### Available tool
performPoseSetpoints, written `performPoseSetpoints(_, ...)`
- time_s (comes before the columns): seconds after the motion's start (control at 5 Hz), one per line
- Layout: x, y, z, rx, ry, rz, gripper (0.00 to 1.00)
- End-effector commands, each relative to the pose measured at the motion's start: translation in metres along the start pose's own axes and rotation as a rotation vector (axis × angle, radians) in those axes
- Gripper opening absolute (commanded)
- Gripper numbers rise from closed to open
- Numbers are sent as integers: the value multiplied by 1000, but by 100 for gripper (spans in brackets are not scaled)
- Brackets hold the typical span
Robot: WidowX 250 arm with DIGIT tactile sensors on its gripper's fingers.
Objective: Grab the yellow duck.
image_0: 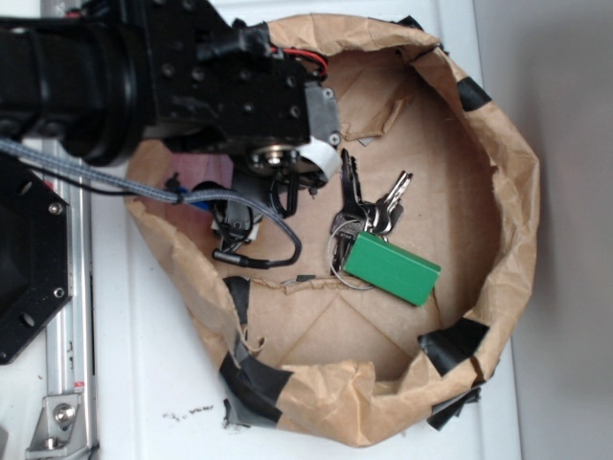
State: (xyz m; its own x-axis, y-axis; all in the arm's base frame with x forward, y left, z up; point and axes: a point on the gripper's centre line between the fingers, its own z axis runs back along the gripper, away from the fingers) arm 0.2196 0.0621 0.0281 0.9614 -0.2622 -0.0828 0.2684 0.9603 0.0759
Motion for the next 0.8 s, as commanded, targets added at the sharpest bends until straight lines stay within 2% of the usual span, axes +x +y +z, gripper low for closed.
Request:
performPoseSetpoints(0.0, 2, -33, -8, -28, -27, -57, 100)
performPoseSetpoints(0.2, 6, -37, 1, -32, -69, -56, 100)
performPoseSetpoints(0.6, 8, -32, -2, -33, -58, -51, 100)
